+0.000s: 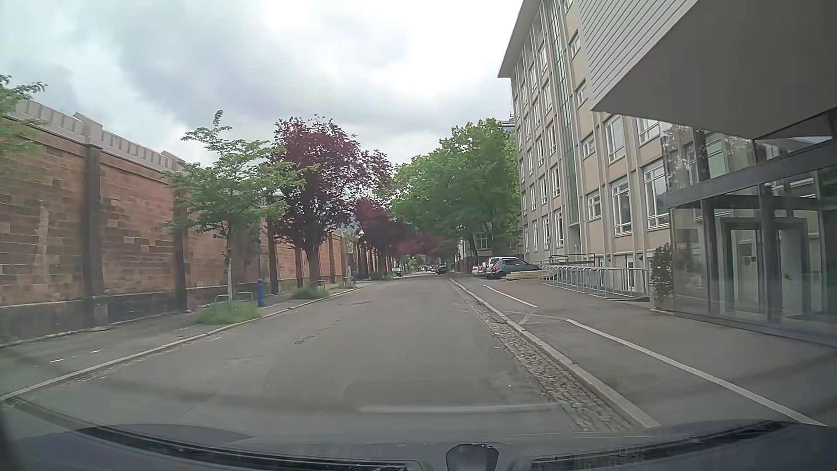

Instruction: Follow the waypoints while adhering to traffic rules and regulations

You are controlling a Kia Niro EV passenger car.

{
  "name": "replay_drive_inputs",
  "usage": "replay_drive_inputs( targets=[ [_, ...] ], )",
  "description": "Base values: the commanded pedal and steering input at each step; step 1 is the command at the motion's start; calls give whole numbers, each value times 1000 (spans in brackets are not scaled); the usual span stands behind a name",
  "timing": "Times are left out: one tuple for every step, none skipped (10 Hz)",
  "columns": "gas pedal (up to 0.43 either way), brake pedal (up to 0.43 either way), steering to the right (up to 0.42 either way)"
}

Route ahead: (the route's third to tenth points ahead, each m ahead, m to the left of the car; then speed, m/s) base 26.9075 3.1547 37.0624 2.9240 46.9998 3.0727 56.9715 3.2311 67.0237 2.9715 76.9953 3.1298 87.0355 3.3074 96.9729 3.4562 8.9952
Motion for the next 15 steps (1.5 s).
replay_drive_inputs(
  targets=[
    [67,0,-6],
    [67,0,-6],
    [67,0,-6],
    [67,0,-6],
    [67,0,-6],
    [79,0,-5],
    [79,0,-5],
    [79,0,-5],
    [79,0,-4],
    [79,0,-3],
    [79,0,-4],
    [79,0,-6],
    [79,0,-6],
    [79,0,-7],
    [79,0,-7]
  ],
)
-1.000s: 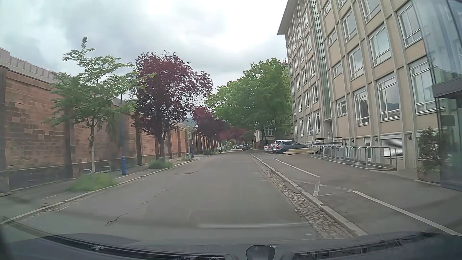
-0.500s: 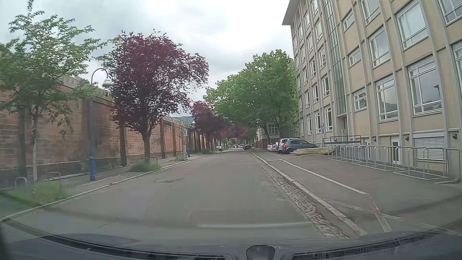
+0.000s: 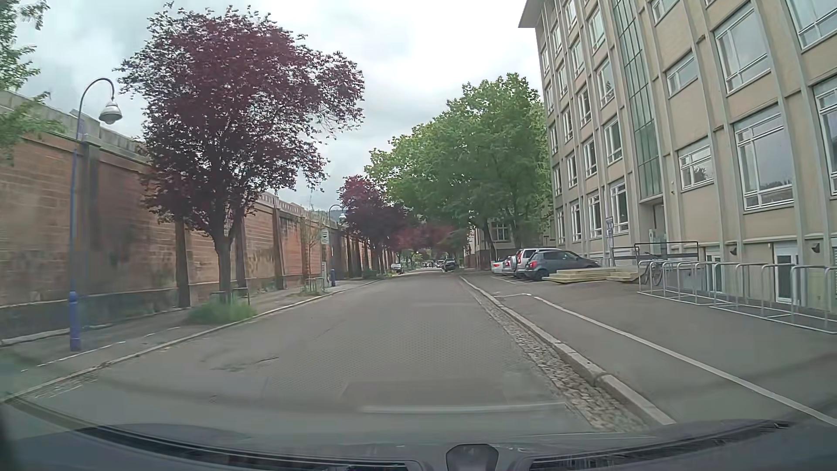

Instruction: Follow the waypoints while adhering to traffic rules and regulations

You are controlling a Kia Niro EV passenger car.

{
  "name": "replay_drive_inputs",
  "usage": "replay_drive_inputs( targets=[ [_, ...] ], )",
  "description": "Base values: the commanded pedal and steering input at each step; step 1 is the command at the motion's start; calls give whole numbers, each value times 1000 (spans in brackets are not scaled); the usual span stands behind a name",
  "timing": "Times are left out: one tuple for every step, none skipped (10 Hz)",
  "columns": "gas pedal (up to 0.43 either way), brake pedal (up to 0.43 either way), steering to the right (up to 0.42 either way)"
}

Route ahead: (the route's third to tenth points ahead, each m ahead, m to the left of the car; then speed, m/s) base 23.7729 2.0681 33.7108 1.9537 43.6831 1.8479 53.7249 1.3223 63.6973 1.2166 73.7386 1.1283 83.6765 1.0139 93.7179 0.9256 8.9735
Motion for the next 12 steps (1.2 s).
replay_drive_inputs(
  targets=[
    [79,0,-7],
    [79,0,-5],
    [79,0,-3],
    [79,0,-2],
    [79,0,-1],
    [79,0,0],
    [79,0,1],
    [79,0,1],
    [79,0,2],
    [79,0,2],
    [79,0,2],
    [67,0,2]
  ],
)
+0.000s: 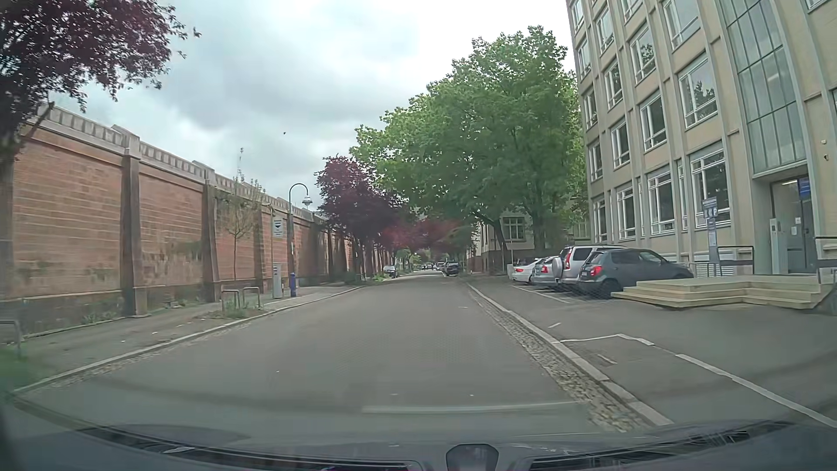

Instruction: Follow the waypoints while adhering to traffic rules and regulations

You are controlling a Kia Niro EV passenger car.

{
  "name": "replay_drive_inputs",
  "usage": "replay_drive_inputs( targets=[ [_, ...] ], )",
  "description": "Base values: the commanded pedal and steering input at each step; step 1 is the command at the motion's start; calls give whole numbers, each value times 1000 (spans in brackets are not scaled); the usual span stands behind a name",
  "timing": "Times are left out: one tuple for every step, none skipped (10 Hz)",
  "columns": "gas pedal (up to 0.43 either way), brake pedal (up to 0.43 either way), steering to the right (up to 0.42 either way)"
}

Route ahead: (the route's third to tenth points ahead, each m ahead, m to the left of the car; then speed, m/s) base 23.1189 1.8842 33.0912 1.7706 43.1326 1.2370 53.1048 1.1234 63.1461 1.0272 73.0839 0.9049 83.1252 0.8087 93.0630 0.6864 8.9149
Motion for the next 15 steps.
replay_drive_inputs(
  targets=[
    [67,0,2],
    [67,0,2],
    [67,0,2],
    [67,0,2],
    [67,0,2],
    [67,0,3],
    [67,0,3],
    [67,0,3],
    [59,0,3],
    [28,0,2],
    [28,0,2],
    [28,0,2],
    [28,0,1],
    [28,0,-1],
    [28,0,-4]
  ],
)
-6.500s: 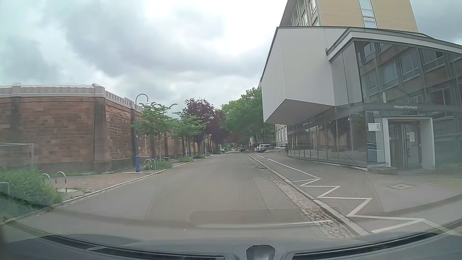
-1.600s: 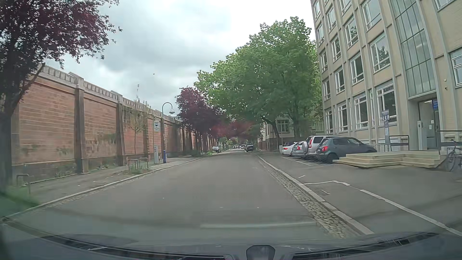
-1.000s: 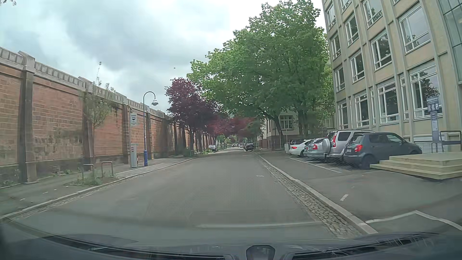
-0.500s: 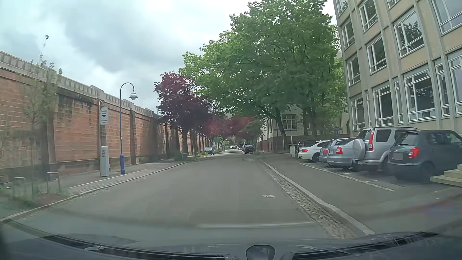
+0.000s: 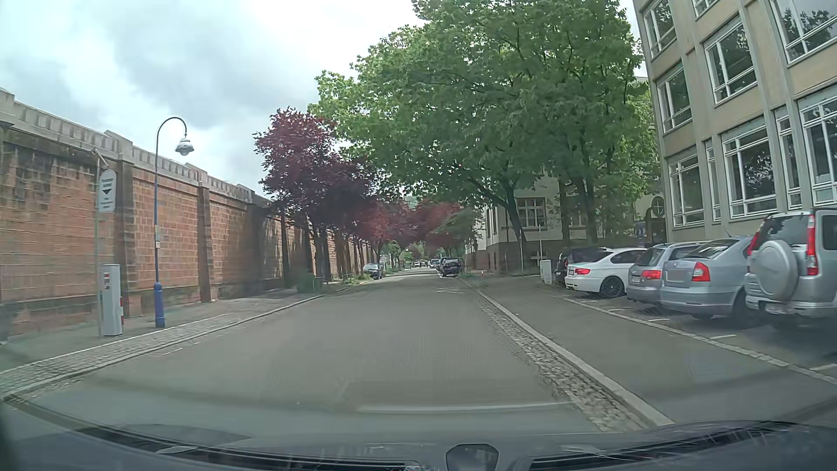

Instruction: Follow the waypoints while adhering to traffic rules and regulations

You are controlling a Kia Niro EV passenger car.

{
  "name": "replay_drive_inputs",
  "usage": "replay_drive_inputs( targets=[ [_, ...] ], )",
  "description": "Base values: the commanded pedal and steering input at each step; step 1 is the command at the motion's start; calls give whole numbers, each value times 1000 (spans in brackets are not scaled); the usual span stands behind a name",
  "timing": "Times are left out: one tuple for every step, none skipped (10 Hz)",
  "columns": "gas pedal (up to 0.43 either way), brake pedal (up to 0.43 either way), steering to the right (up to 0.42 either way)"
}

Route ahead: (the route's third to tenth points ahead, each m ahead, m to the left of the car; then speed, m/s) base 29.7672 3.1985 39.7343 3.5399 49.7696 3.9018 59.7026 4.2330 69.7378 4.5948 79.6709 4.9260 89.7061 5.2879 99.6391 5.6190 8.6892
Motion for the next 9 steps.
replay_drive_inputs(
  targets=[
    [28,0,-8],
    [28,0,-10],
    [28,0,-10],
    [39,0,-10],
    [39,0,-10],
    [39,0,-10],
    [47,0,-10],
    [47,0,-9],
    [47,0,-9]
  ],
)
